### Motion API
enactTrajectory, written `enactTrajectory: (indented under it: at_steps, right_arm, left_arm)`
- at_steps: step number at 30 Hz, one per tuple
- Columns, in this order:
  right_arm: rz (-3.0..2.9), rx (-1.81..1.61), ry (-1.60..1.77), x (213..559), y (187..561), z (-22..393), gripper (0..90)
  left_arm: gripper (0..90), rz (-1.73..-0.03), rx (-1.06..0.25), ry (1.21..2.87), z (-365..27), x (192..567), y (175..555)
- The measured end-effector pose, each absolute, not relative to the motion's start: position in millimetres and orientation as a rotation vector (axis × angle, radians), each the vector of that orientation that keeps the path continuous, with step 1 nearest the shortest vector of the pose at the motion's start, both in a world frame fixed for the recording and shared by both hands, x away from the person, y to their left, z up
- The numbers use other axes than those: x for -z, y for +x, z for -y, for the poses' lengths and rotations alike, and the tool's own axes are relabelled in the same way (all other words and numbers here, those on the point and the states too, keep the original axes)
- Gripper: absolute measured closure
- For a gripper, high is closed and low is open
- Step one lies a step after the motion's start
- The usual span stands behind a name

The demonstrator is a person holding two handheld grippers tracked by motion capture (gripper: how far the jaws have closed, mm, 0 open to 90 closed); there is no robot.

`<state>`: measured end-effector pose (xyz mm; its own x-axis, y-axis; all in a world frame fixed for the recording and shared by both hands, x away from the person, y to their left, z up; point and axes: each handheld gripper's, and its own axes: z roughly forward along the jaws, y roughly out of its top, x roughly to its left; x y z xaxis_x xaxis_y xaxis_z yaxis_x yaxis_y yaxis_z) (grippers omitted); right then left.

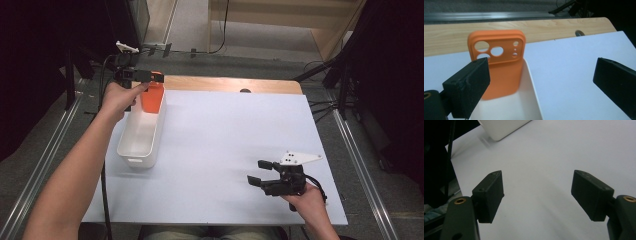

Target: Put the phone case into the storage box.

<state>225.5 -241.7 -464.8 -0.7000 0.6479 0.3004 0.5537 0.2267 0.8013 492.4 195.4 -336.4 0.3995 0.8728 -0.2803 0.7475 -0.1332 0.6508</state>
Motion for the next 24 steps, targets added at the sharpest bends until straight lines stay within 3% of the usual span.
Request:
enactTrajectory:
  at_steps: [11,24]
  right_arm:
    - [-2.388,-1.485,1.167,465.0,226.1,241.4,25.0]
    - [-2.391,-1.491,1.172,465.4,226.1,240.8,25.0]
  left_arm:
    - [0.9,-1.257,-0.096,1.975,-190.4,329.3,474.3]
    - [1.0,-1.114,-0.042,2.016,-180.5,333.8,447.0]
